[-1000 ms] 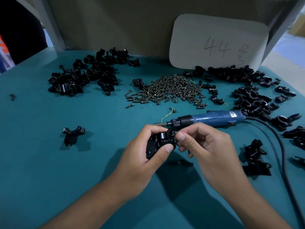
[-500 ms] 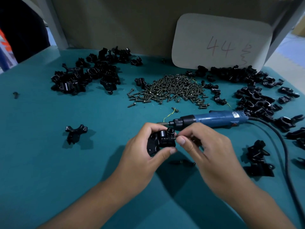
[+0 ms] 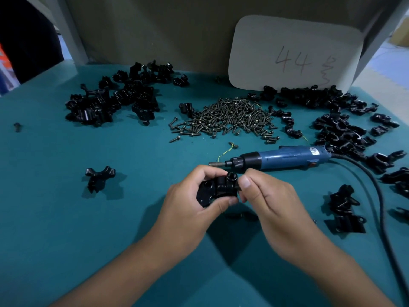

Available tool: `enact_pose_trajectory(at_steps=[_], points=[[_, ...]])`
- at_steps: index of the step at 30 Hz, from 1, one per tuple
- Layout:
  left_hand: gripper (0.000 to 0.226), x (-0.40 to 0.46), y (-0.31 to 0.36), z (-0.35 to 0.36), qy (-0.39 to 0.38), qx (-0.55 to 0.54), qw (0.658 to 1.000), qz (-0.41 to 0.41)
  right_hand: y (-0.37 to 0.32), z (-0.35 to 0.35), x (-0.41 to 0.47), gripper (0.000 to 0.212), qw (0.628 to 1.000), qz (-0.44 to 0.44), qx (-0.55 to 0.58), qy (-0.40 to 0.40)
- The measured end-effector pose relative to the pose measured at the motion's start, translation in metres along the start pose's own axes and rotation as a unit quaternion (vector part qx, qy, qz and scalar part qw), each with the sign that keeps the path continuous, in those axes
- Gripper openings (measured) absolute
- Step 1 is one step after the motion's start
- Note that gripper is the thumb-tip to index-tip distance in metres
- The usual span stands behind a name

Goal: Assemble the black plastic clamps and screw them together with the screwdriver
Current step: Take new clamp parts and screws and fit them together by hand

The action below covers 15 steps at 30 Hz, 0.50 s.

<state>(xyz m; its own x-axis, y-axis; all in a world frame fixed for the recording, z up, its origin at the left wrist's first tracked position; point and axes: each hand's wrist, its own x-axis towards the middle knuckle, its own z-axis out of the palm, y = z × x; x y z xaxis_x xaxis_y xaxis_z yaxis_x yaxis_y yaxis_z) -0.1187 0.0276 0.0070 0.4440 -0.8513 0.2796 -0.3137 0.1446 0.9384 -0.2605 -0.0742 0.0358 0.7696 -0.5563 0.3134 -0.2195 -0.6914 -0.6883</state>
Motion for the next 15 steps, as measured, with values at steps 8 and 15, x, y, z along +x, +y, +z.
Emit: enact_pose_trajectory(at_steps=[8, 15], points=[[0.036, 0.0014, -0.0025, -0.0004, -0.009, -0.007, 1.0, -0.02, 0.0115, -0.0023, 0.0013, 0.021, 0.996, -0.04, -0.077, 0.007], [0.033, -0.0016, -0.0004, 0.0025, -0.017, -0.001, 1.0, -0.018, 0.0109, 0.0004, -0.0008, 0.043, 0.997, 0.012, -0.079, 0.008]])
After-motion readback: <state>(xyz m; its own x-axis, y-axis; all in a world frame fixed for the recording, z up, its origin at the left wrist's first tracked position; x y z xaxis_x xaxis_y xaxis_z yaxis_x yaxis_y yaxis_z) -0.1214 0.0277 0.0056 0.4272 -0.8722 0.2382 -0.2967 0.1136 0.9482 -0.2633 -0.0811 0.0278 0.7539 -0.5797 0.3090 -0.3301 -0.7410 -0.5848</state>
